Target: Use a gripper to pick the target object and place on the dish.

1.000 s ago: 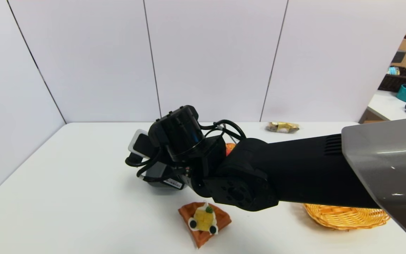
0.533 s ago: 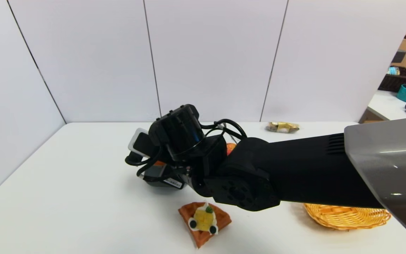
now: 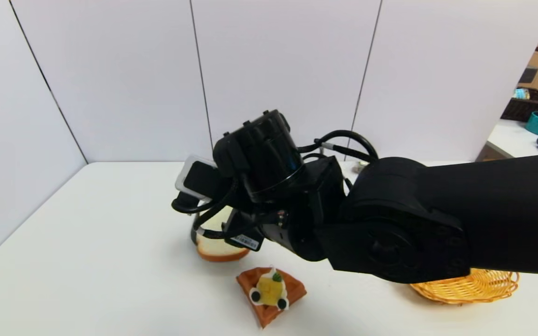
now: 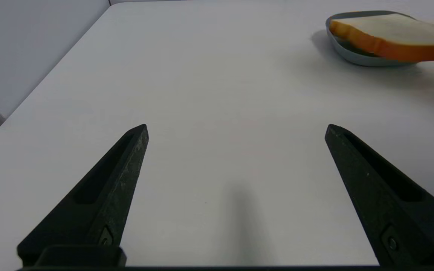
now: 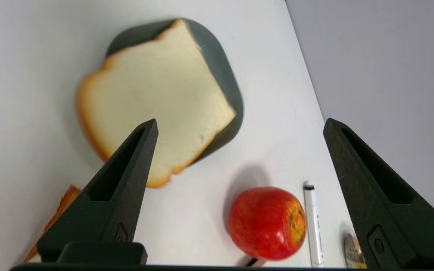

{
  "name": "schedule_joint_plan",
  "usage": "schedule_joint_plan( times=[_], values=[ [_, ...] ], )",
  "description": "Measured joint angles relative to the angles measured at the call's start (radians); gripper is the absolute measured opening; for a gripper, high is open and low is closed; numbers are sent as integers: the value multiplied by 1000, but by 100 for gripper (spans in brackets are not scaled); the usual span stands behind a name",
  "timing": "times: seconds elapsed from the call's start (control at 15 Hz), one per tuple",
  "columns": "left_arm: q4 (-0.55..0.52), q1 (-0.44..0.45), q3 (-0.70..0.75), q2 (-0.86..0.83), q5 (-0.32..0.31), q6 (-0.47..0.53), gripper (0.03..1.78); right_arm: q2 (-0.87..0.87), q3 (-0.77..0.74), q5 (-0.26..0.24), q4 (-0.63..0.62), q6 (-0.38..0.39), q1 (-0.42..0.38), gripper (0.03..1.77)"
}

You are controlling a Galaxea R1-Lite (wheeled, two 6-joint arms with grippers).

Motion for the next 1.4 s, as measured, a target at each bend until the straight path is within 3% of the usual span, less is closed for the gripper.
schedule_joint_plan(
  times=[0.47,0.67,1.0,1.27,1.4],
  values=[
    [0,0,0,0,0,0,169,-149,80,0,3,33,-14,164],
    [0,0,0,0,0,0,169,-223,77,-6,20,70,-81,166],
    [0,0,0,0,0,0,169,-373,73,22,53,85,-359,168],
    [0,0,0,0,0,0,169,-486,80,181,45,156,-678,169],
    [0,0,0,0,0,0,169,-553,86,248,32,233,-778,169]
  ],
)
